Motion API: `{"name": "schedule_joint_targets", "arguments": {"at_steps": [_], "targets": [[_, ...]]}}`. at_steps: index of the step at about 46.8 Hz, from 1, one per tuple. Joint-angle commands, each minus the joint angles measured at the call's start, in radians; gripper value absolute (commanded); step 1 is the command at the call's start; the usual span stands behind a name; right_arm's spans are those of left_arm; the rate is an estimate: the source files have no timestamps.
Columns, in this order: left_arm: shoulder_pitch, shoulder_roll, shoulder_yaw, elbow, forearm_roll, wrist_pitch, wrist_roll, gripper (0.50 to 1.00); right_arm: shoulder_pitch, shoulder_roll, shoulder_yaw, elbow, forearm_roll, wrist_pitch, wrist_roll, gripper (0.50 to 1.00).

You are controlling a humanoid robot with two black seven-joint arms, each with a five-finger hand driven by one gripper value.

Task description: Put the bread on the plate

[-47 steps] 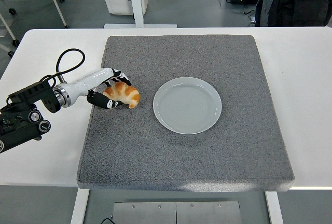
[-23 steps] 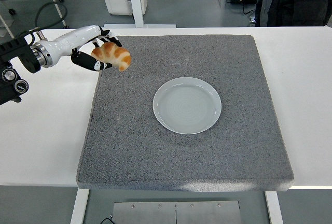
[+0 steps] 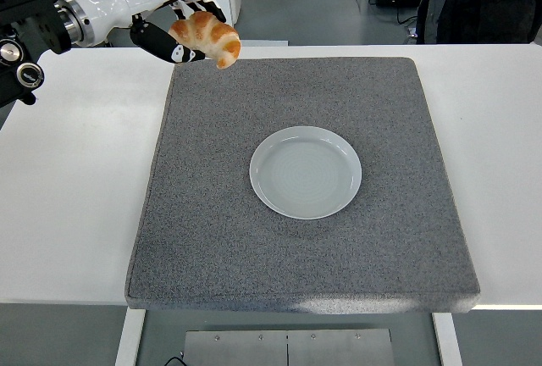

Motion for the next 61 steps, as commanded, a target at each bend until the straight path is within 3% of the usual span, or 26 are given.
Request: {"name": "schedule_joint_targets", "arguments": {"at_steps": [1,35,45,61], "targets": [[-0.016,-0.024,0.003,0.000,0.006,0.000,0.000,0.500,0.000,0.000,0.000,0.000,0.001,0.000,0.000,1.000],[-0.093,-0.301,0.074,0.015,0.070,-0.005,0.009,0.500,0.000,0.000,0.000,0.000,0.001,0.000,0.000,1.000],[-0.093,-0.381,0.078,0.079,0.104,-0.005,0.008,0.500,0.000,0.000,0.000,0.000,0.001,0.000,0.000,1.000],[-0.070,-0.446,0.172,0.115,0.118,0.006,0.006,0.500,0.000,0.000,0.000,0.000,0.001,0.000,0.000,1.000]]}}
